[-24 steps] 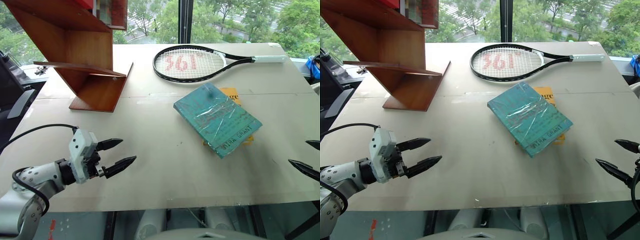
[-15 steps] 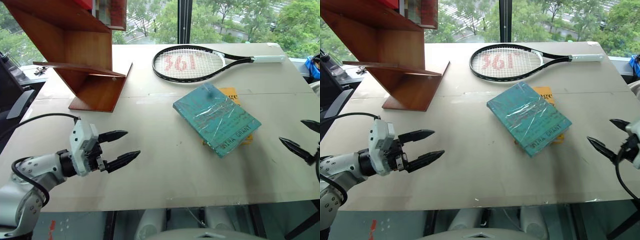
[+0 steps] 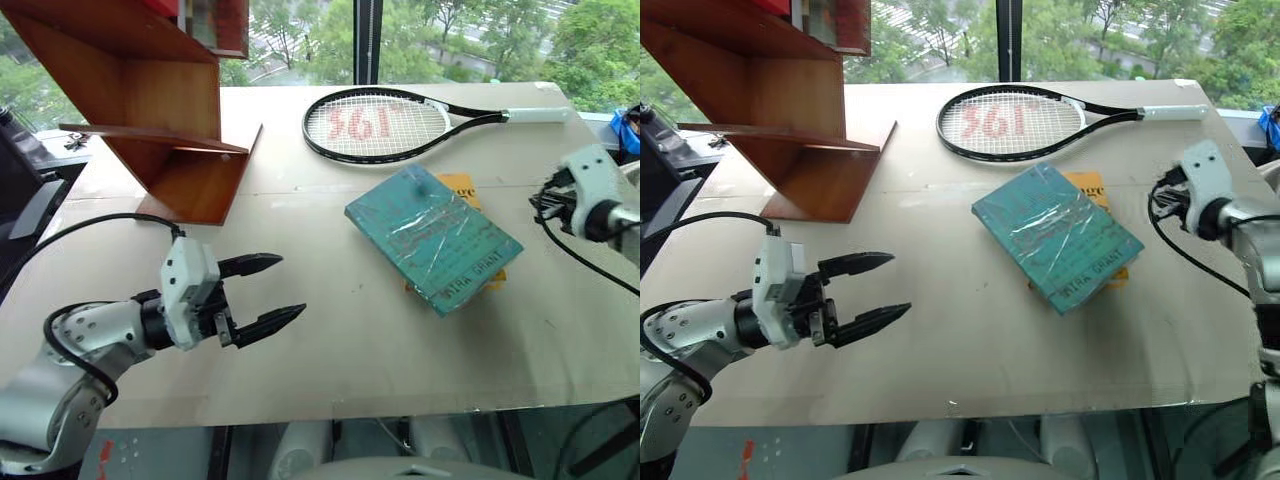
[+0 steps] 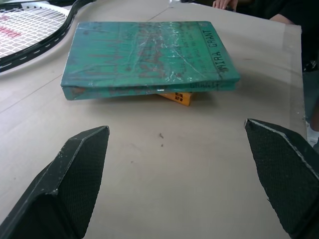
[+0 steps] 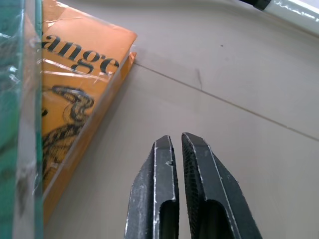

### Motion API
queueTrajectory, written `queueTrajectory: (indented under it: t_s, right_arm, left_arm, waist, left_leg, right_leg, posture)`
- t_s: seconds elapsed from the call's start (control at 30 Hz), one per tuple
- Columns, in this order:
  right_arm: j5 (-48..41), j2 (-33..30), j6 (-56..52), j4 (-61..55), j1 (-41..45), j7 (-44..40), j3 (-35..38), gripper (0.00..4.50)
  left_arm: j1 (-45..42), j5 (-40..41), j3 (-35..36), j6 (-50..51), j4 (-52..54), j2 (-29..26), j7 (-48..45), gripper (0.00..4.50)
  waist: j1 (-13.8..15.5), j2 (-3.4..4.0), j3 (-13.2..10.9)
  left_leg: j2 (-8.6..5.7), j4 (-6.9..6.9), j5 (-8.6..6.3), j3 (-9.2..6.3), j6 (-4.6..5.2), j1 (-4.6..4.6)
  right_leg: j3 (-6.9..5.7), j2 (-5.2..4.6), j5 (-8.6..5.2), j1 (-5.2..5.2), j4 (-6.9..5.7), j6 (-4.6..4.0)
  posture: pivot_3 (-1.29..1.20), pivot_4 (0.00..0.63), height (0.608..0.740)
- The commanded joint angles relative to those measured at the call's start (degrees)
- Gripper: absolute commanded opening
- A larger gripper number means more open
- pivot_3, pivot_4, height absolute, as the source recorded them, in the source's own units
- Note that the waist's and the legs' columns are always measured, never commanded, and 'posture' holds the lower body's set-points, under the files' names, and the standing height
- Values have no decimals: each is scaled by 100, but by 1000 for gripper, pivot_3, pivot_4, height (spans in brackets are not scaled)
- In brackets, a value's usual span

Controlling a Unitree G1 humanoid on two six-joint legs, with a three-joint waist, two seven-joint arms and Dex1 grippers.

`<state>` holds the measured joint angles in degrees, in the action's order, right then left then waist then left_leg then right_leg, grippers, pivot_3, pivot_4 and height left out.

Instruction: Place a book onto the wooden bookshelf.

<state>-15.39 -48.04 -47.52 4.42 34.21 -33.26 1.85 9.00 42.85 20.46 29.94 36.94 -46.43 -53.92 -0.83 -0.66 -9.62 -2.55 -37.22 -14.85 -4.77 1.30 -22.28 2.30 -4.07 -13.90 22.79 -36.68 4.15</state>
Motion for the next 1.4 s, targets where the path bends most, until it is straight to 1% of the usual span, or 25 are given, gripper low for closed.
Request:
queueTrajectory:
  t_s: [0.03, 0.13, 0.17, 0.3, 0.43, 0.53, 0.63, 0.73, 0.77, 0.8, 0.83, 0.87, 0.93, 0.97, 1.03, 1.07, 1.1, 1.17, 1.2, 1.23, 1.3, 1.33, 1.37, 1.4]
  right_arm:
    - [322, 125, 255, 564, 545, -350, -495, 48]
    - [360, 179, 237, 523, 704, -640, -733, 48]
    - [352, 174, 189, 442, 691, -742, -799, 48]
    - [265, 217, -43, 43, 623, -941, -821, 48]
    - [308, 327, -370, -650, 531, -829, -886, 48]
    - [292, 514, -582, -1129, 416, -701, -939, 48]
    - [271, 708, -651, -1238, 278, -622, -926, 48]
    - [285, 803, -495, -1176, 111, -574, -804, 48]
    - [305, 789, -163, -1194, -11, -554, -648, 48]
    - [291, 626, 268, -1310, -245, -690, -422, 48]
    - [236, 507, 754, -1394, -489, -846, -130, 48]
    - [203, 394, 1140, -1481, -728, -967, 102, 427]
    - [-252, 331, 1572, -1693, -1298, -1379, 821, 738]
    - [-607, 317, 1807, -1827, -1679, -1717, 1329, 1150]
    - [-1028, 104, 2265, -2098, -2611, -2561, 2121, 2139]
    - [-1171, 2, 2395, -2213, -3003, -2910, 2385, 2595]
    - [-1303, -69, 2519, -2351, -3382, -3243, 2625, 3030]
    - [-1578, -169, 2538, -2562, -3827, -3516, 2946, 3861]
    - [-1750, -190, 2536, -2685, -3998, -3631, 3111, 4311]
    - [-1904, -214, 2474, -2807, -4153, -3696, 3262, 4415]
    - [-1979, -195, 2566, -3033, -4496, -3796, 3498, 4415]
    - [-1986, -159, 2616, -3138, -4613, -3783, 3553, 4415]
    - [-2017, -90, 2647, -3256, -4731, -3746, 3583, 4415]
    - [-1999, 0, 2738, -3359, -4816, -3669, 3595, 4415]
  left_arm:
    - [67, -23, 90, -152, 206, 75, 123, 4500]
    - [192, 17, 168, -146, 314, 151, 269, 4500]
    - [262, -2, 179, -162, 355, 163, 289, 4500]
    - [506, 2, 296, -189, 442, 212, 388, 4500]
    - [638, 24, 374, -206, 430, 272, 463, 4500]
    - [710, -66, 298, -270, 387, 296, 436, 4500]
    - [692, -104, 199, -299, 348, 304, 415, 4500]
    - [609, -197, 73, -336, 249, 291, 386, 4500]
    - [564, -237, 23, -323, 195, 296, 422, 4500]
    - [502, -213, -22, -257, 135, 327, 493, 4500]
    - [453, -168, -56, -182, 91, 356, 555, 4500]
    - [427, -149, -84, -140, 54, 368, 575, 4500]
    - [413, -52, -124, -1, -52, 367, 572, 4500]
    - [399, 39, -148, 113, -121, 370, 572, 4500]
    - [332, 198, -218, 378, -308, 356, 579, 4500]
    - [281, 314, -232, 529, -390, 364, 612, 4500]
    - [197, 628, -207, 846, -491, 385, 738, 4500]
    - [60, 1156, -168, 1355, -631, 367, 861, 4500]
    - [-44, 1591, -131, 1727, -738, 364, 1043, 4500]
    - [-183, 2023, -85, 2167, -897, 349, 1402, 4500]
    - [-568, 3003, -144, 3002, -1390, 414, 2321, 4500]
    - [-721, 3473, -190, 3259, -1622, 442, 2711, 4500]
    - [-918, 4162, -319, 3334, -1918, 576, 3253, 4500]
    - [-1091, 4770, -475, 3364, -2181, 701, 3791, 4500]
  waist:
    - [13, 0, 0]
    - [35, 1, 0]
    - [24, 1, 0]
    - [13, 1, -1]
    - [9, 2, 0]
    - [7, 1, 0]
    - [9, 1, 0]
    - [27, 1, 0]
    - [26, 1, 0]
    - [18, 1, 0]
    - [70, 1, 0]
    - [72, 1, 0]
    - [116, 1, 0]
    - [110, 1, 0]
    - [107, 2, 1]
    - [122, 2, 1]
    - [147, 5, 2]
    - [130, 8, 4]
    - [91, 7, 5]
    - [49, 8, 5]
    - [23, 6, 4]
    - [13, 5, 5]
    - [1, 2, 6]
    - [15, 3, 10]
  left_leg:
    - [-1, 2, 0, 1, 0, -4]
    - [-10, -3, 15, -7, -25, -65]
    - [-11, -4, 16, -5, -26, -72]
    - [-12, 3, 15, 1, -26, -77]
    - [-8, 3, 13, 1, -22, -72]
    - [-6, 2, 3, 0, -4, -70]
    - [-5, -1, 3, -1, -5, -66]
    - [-8, -4, 6, -2, -10, -66]
    - [-9, -3, 14, -2, -24, -67]
    - [-9, -3, 14, -1, -24, -67]
    - [-9, -2, 15, 0, -24, -67]
    - [-11, -2, 14, -7, -24, -69]
    - [-11, -1, 14, -4, -24, -69]
    - [-11, -2, 14, -7, -23, -71]
    - [-7, -2, 8, -4, -13, -68]
    - [-6, -2, 3, -3, -4, -66]
    - [-4, -2, 2, -5, -2, -65]
    - [3, -4, 0, -6, 1, -47]
    - [4, -8, 0, -4, 1, -43]
    - [5, -10, 0, -2, 1, -36]
    - [9, -18, 0, -6, 3, 1]
    - [11, -17, -1, -7, 3, 37]
    - [12, -17, -1, -11, 3, 59]
    - [14, -17, -1, -12, 3, 63]
  right_leg:
    - [1, 0, 1, 4, 0, 2]
    - [-5, -7, 5, 60, -9, 5]
    - [-2, -8, 5, 67, -10, 6]
    - [5, -10, 5, 78, -5, 6]
    - [4, -8, 5, 77, -12, 5]
    - [2, -4, 11, 76, -14, -4]
    - [2, -1, 14, 72, -16, -7]
    - [-1, -1, 14, 70, -16, -6]
    - [-1, -2, 14, 70, -16, -6]
    - [0, -2, 14, 71, -16, -6]
    - [2, -2, 14, 71, -16, -6]
    - [-8, -3, 14, 70, -14, -6]
    - [-4, -3, 14, 70, -14, -5]
    - [-10, -3, 13, 70, -10, -5]
    - [-5, 1, 13, 67, -11, -4]
    - [-4, 1, 13, 66, -14, -4]
    - [-6, 2, 13, 65, -14, -4]
    - [-11, 8, 13, 50, -15, -4]
    - [-8, 8, 13, 48, -23, -4]
    - [-3, 9, 14, 44, -26, -4]
    - [-5, 10, 12, 3, -29, -3]
    - [-7, 10, 10, -34, -28, -2]
    - [-11, 10, 8, -58, -27, 0]
    - [-12, 10, 0, -64, -27, 13]
  posture:
    - [0, 150, 740]
    - [0, 150, 740]
    - [0, 150, 740]
    - [0, 150, 740]
    - [0, 150, 740]
    - [0, 150, 740]
    - [0, 150, 740]
    - [0, 150, 740]
    - [0, 150, 740]
    - [0, 150, 740]
    - [0, 150, 740]
    - [0, 150, 740]
    - [0, 150, 740]
    - [0, 150, 740]
    - [0, 150, 740]
    - [0, 150, 740]
    - [0, 150, 740]
    - [0, 150, 740]
    - [0, 150, 740]
    - [0, 150, 740]
    - [0, 150, 740]
    - [0, 150, 740]
    - [0, 150, 740]
    - [0, 150, 740]
